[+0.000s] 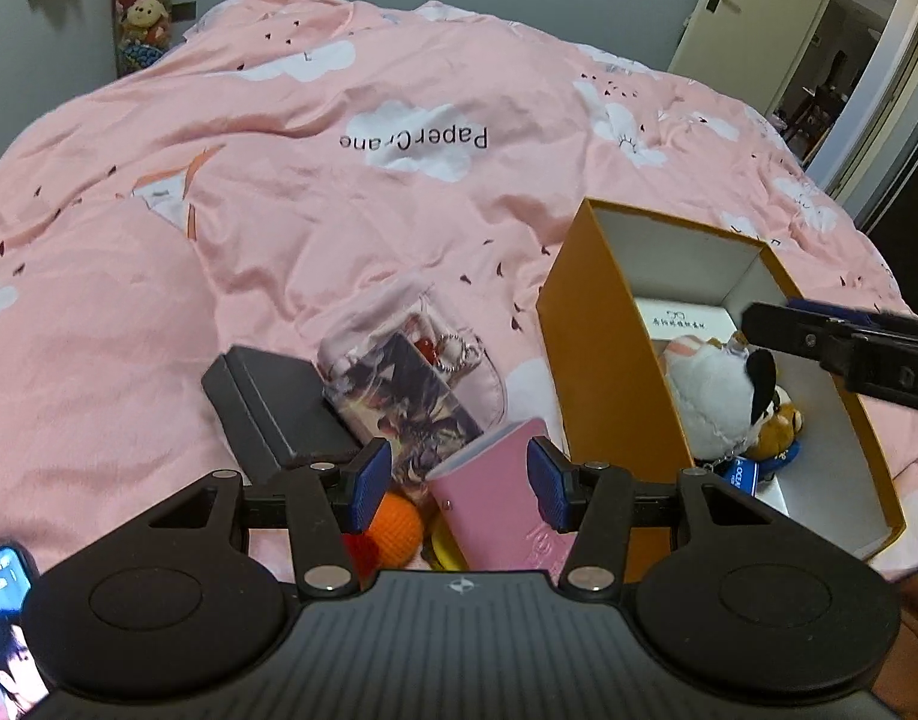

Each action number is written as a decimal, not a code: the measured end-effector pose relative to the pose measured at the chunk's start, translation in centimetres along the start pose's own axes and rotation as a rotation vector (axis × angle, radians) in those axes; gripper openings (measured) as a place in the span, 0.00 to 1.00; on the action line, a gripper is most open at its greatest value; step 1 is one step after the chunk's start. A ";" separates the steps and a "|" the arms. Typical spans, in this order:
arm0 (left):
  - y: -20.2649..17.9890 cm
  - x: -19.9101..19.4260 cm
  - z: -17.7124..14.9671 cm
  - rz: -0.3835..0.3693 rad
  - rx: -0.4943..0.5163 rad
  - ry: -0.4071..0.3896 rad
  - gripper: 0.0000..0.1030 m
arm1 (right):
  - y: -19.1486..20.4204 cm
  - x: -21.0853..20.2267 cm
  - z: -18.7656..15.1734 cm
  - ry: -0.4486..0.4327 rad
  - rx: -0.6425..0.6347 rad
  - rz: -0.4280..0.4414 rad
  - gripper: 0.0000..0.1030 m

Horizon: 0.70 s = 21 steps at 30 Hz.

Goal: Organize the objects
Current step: 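Grasp the pink card holder with the left gripper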

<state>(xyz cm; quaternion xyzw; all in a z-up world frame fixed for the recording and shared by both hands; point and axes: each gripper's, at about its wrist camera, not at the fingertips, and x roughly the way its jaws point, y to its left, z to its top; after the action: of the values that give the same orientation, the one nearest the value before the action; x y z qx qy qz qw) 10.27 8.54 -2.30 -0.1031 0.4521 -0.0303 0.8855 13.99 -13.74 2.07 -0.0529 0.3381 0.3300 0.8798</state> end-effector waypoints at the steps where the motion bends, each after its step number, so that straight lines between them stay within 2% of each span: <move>1: 0.2 0.2 -0.1 -0.018 -0.016 0.003 0.58 | 1.0 0.1 0.1 0.005 -0.031 0.026 0.55; 2: 0.3 0.4 -0.3 -0.039 -0.034 0.010 0.58 | 2.0 0.4 0.1 0.013 -0.063 0.048 0.53; 4: 0.5 0.9 -0.8 -0.075 -0.063 0.025 0.58 | 3.6 1.2 -0.2 0.035 -0.123 0.056 0.40; 9: 0.6 2.7 -2.1 -0.048 -0.111 0.046 0.58 | 6.3 3.1 -1.2 0.092 -0.226 0.083 0.22; 13: 0.9 4.1 -2.9 -0.059 -0.150 0.067 0.59 | 7.3 4.3 -1.8 0.116 -0.281 0.057 0.19; 21: 1.2 6.3 -3.2 -0.065 -0.172 0.072 0.62 | 6.9 5.6 -2.2 0.142 -0.260 0.046 0.20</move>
<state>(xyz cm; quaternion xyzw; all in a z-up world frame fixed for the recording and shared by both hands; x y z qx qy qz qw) 11.34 8.30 -9.41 -0.1923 0.4811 -0.0236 0.8550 11.62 -5.95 -2.23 -0.1821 0.3549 0.3864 0.8316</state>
